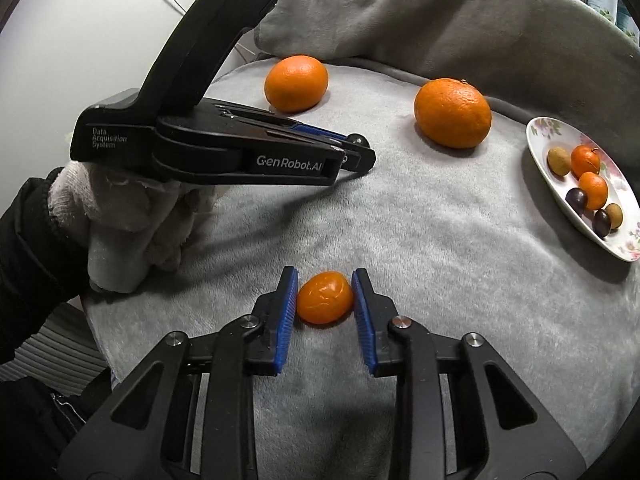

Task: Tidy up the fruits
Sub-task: 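Carry the plum and small mandarin onto the white plate while both grippers open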

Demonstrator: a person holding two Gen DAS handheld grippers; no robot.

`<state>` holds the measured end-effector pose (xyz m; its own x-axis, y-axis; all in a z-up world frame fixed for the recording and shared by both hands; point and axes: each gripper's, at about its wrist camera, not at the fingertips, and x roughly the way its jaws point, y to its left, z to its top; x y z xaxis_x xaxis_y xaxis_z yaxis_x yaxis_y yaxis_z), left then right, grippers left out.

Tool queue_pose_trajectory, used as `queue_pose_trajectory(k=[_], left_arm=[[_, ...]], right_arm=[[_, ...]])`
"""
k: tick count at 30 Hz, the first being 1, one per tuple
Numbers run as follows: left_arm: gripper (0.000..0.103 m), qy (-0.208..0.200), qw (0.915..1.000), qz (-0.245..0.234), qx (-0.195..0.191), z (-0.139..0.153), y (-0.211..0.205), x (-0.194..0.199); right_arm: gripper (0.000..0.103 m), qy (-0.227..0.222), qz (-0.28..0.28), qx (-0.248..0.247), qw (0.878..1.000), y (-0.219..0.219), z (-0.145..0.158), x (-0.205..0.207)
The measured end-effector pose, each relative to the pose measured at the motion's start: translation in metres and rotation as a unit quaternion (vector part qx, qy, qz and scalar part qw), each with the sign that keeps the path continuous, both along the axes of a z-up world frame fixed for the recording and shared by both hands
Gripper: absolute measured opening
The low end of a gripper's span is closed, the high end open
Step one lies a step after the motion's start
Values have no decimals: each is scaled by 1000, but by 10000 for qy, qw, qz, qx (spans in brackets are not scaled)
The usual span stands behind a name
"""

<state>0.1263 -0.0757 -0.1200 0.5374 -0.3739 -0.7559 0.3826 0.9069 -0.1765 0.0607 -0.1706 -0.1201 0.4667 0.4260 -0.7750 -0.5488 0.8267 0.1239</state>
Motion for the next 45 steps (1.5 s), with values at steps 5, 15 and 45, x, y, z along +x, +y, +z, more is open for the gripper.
queue_pose_trajectory(k=[5,15,45], left_arm=[[23,-57,10000,-53,-58,7,-4,-1],[23,-364,9980,-467,-222,35,-48,7],[24,-647,9914,-1098,-299,53,-154,43]], right_arm=[[29,-7,-47,84,10000,-5,4,1],[29,-244,-554,209,9979,-60,35,17],[29,-445,-2001,-65,9787,-188,42,98]])
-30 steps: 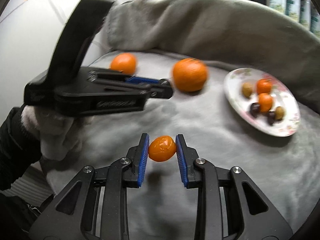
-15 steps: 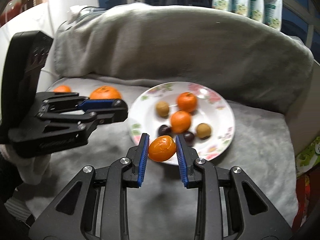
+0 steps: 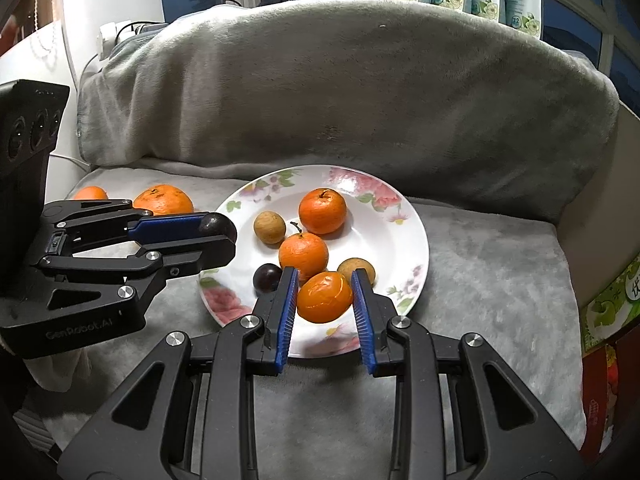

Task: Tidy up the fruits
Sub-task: 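Carry the plum and small mandarin onto the white plate while both grippers open, then move both open grippers toward the large mandarins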

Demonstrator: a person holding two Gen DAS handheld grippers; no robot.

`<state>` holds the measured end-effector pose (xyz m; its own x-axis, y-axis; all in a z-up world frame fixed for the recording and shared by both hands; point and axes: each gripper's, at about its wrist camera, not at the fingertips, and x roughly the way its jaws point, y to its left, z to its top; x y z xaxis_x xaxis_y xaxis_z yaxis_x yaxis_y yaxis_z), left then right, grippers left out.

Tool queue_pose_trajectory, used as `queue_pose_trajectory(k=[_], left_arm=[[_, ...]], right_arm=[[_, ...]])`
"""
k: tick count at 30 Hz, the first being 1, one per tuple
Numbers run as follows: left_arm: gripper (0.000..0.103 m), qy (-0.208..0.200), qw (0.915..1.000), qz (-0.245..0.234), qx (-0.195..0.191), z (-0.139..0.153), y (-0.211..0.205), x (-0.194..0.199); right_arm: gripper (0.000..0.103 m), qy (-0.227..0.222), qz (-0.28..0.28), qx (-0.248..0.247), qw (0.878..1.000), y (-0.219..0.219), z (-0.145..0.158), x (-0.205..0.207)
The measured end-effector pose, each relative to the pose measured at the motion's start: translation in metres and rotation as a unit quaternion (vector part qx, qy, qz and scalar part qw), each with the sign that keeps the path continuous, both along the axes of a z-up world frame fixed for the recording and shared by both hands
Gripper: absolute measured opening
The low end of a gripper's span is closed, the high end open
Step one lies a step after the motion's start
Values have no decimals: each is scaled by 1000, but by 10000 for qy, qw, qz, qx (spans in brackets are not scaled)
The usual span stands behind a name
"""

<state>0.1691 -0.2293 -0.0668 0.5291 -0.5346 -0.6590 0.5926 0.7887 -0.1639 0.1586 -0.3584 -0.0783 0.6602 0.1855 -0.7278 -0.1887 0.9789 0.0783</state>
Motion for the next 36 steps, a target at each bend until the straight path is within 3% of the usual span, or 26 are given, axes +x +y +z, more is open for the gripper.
queue_pose_trajectory(k=[9,11,12,13,16,20,25,36], left_arm=[[25,-77,10000,8,51,2,-2,-1],[32,-96,9999,26,42,3,-1,-1],[35,-105,9999,37,38,4,-1,-1],[36,-113,9999,34,38,4,0,-1],[45,-152,9999,36,53,6,0,-2],[46,-207,9998,84,8,10,5,-3],[59,-257,9995,162,-41,14,13,-4],[73,-427,9979,485,45,24,42,-18]], right_arm=[[29,-46,-106,-33,9999,-3,-1,2],[42,-73,-120,-47,9999,-3,0,2],[54,-108,-133,-65,9998,-3,1,1],[57,-154,-147,-80,9997,-3,2,0],[57,-214,-180,-109,9996,-3,6,-1],[59,-227,-291,-174,9992,-6,8,-1],[84,-332,-400,-219,9984,-6,13,-5],[87,-393,-417,-390,9976,7,27,-7]])
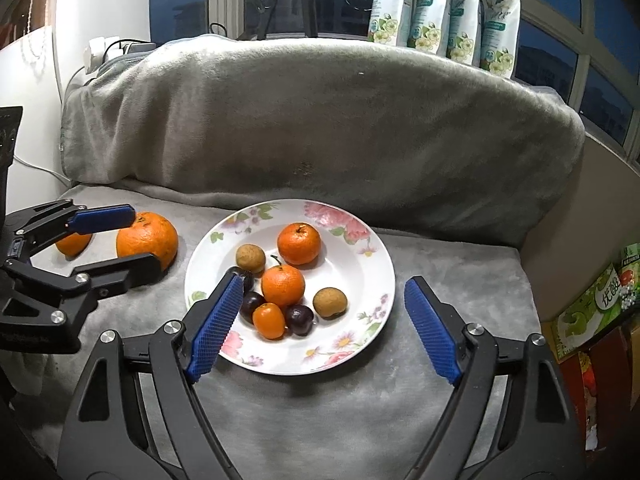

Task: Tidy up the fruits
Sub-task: 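Move both open grippers toward the large mandarins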

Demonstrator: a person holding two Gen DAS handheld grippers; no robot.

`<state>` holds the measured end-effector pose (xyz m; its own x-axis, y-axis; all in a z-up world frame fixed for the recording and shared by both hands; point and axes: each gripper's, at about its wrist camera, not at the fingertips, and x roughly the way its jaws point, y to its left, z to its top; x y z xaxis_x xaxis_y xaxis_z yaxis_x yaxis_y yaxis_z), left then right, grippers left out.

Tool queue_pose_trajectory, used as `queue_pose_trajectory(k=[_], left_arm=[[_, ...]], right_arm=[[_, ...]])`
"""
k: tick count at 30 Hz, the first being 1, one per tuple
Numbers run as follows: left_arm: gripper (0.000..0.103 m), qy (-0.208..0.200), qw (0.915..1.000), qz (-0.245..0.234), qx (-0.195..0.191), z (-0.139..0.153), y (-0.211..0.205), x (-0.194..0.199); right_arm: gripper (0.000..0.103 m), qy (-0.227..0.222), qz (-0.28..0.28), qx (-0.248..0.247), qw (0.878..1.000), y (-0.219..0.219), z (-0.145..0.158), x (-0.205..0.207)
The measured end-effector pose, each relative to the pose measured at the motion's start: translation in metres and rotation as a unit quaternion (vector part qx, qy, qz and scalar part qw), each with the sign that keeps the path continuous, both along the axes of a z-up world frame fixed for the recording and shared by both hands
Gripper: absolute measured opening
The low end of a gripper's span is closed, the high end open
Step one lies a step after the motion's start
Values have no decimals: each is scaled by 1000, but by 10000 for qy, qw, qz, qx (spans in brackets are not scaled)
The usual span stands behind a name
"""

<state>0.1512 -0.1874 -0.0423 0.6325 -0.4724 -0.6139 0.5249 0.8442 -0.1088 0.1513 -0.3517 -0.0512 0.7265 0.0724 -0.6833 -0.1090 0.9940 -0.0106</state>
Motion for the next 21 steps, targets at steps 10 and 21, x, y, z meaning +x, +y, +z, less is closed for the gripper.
queue_pose_trajectory(k=[10,21], left_arm=[[80,-159,9988,464,83,5,42,-14],[80,-97,9953,956,135,-6,97,-14]], right_arm=[[97,-68,254,146,9995,31,9,-1],[97,-36,738,404,9965,70,13,16]])
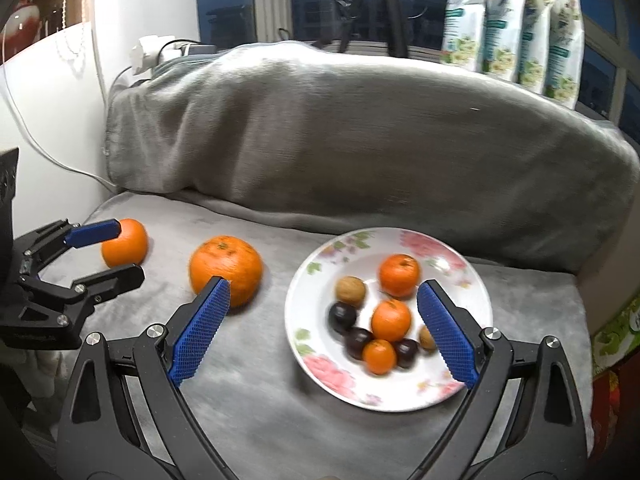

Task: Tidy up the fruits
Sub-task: 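Move both open grippers toward the large mandarins, then grasp a large mandarin with the left gripper while the right gripper grasps another large mandarin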

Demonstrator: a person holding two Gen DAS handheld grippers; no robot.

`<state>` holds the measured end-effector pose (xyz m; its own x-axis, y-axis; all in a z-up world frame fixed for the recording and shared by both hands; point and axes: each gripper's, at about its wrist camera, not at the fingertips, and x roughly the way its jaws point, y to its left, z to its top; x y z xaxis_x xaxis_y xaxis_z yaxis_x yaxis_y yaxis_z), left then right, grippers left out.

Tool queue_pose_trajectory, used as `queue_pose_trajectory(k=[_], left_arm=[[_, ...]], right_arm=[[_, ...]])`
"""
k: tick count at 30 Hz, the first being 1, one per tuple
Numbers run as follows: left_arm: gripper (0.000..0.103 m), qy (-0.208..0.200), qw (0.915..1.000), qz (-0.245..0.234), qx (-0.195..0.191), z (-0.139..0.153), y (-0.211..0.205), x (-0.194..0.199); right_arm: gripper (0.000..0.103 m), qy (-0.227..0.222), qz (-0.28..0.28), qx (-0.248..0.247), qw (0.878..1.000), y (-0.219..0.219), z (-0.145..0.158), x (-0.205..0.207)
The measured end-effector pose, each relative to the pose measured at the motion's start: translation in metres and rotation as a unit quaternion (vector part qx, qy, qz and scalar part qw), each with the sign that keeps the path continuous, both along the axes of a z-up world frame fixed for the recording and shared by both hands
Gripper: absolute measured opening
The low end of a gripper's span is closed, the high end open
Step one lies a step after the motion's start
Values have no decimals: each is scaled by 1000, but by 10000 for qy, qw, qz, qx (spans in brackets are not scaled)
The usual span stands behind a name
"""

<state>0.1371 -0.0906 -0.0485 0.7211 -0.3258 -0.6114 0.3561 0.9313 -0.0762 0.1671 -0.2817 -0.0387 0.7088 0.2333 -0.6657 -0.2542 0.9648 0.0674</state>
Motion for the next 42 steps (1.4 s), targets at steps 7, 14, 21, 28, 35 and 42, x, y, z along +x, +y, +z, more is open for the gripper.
queue_pose_trajectory(k=[7,14,21,28,35,42], left_arm=[[80,222,9997,-28,-102,-15,10,7],[80,337,9992,-116,-204,-24,6,15],[80,506,9977,-247,-388,-32,3,24],[79,761,9948,-420,-532,-43,-4,34],[73,1054,9905,-522,-708,-54,-11,50],[64,1342,9854,-570,-881,-65,-18,63]], right_arm=[[97,306,376,134,9987,33,-12,23],[97,605,741,275,9950,60,-24,40],[96,969,979,631,9885,73,-36,62],[84,1312,1141,814,9814,88,-46,80],[82,1666,1096,749,9770,94,-55,90],[74,1879,911,879,9740,87,-62,96]])
